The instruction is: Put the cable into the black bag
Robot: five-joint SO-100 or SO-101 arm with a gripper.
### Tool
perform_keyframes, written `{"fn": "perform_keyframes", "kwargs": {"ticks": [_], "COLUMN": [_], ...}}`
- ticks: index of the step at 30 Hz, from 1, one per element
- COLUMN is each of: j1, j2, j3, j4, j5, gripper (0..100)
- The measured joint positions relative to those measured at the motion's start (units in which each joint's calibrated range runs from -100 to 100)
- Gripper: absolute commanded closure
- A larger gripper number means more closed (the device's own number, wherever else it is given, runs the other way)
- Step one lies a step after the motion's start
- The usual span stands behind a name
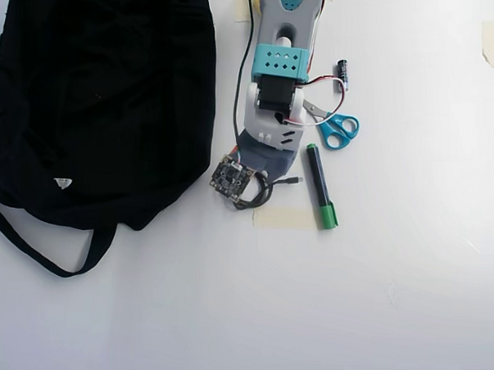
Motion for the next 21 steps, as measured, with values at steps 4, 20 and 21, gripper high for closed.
{"fn": "perform_keyframes", "kwargs": {"ticks": [4,20,21], "j1": [0.4,1.4,1.7], "j2": [0.0,5.3,5.6], "j3": [0.0,0.0,0.0], "j4": [2.7,2.8,2.4], "j5": [-0.6,-3.0,-3.0], "gripper": [71,71,71]}}
